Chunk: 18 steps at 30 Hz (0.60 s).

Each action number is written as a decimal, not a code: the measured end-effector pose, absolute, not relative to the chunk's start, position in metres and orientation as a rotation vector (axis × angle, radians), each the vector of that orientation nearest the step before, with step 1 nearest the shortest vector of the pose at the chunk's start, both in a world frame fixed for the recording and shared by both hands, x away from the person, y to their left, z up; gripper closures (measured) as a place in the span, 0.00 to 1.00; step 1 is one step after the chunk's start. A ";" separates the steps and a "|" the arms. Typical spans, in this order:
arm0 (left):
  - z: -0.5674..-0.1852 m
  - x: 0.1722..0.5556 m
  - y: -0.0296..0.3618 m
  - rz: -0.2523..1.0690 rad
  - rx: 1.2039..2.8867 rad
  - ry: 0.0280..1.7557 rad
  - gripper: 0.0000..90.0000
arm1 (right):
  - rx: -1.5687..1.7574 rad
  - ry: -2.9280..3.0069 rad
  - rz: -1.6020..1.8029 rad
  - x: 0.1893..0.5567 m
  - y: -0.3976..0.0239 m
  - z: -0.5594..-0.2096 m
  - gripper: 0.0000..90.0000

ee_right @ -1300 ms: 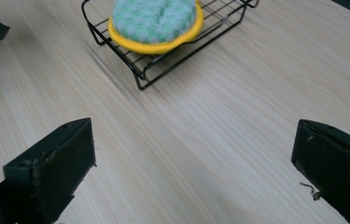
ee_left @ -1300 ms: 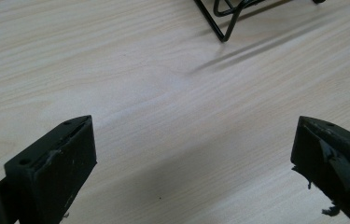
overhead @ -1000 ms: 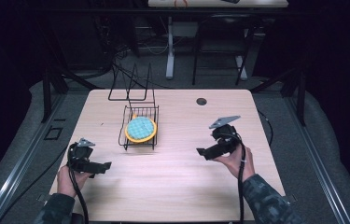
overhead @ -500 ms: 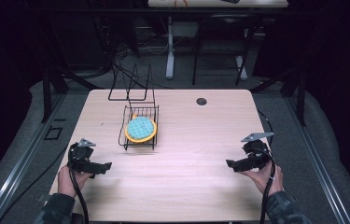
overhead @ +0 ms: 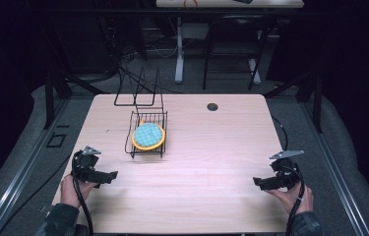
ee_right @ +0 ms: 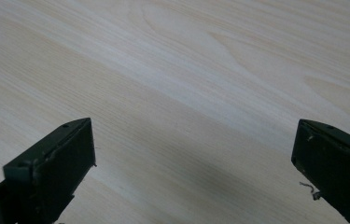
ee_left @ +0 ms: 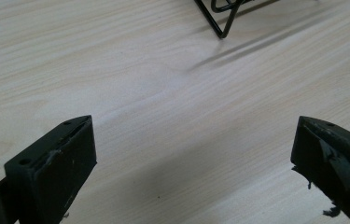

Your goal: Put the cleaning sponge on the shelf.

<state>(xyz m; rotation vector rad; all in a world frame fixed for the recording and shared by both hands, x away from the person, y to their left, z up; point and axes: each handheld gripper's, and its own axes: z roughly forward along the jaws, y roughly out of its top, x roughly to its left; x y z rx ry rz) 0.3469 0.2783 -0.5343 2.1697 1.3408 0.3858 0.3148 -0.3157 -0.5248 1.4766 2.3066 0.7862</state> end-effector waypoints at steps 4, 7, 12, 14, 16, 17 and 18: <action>-0.535 0.349 0.277 0.393 2.164 1.346 0.00 | 1.492 2.298 0.773 0.319 -0.319 -0.525 0.00; -0.534 0.348 0.276 0.387 2.177 1.336 0.00 | 1.488 2.317 0.764 0.319 -0.320 -0.527 0.00; -0.535 0.348 0.276 0.386 2.170 1.347 0.00 | 1.483 2.335 0.757 0.320 -0.318 -0.528 0.00; -0.535 0.349 0.276 0.385 2.170 1.345 0.00 | 1.482 2.337 0.750 0.320 -0.318 -0.528 0.00; -0.535 0.349 0.277 0.385 2.171 1.342 0.00 | 1.489 2.341 0.749 0.320 -0.317 -0.528 0.00; -0.535 0.349 0.277 0.385 2.170 1.345 0.00 | 1.484 2.345 0.745 0.321 -0.317 -0.529 0.00; -0.535 0.349 0.277 0.387 2.169 1.345 0.00 | 1.485 2.344 0.744 0.321 -0.317 -0.529 0.00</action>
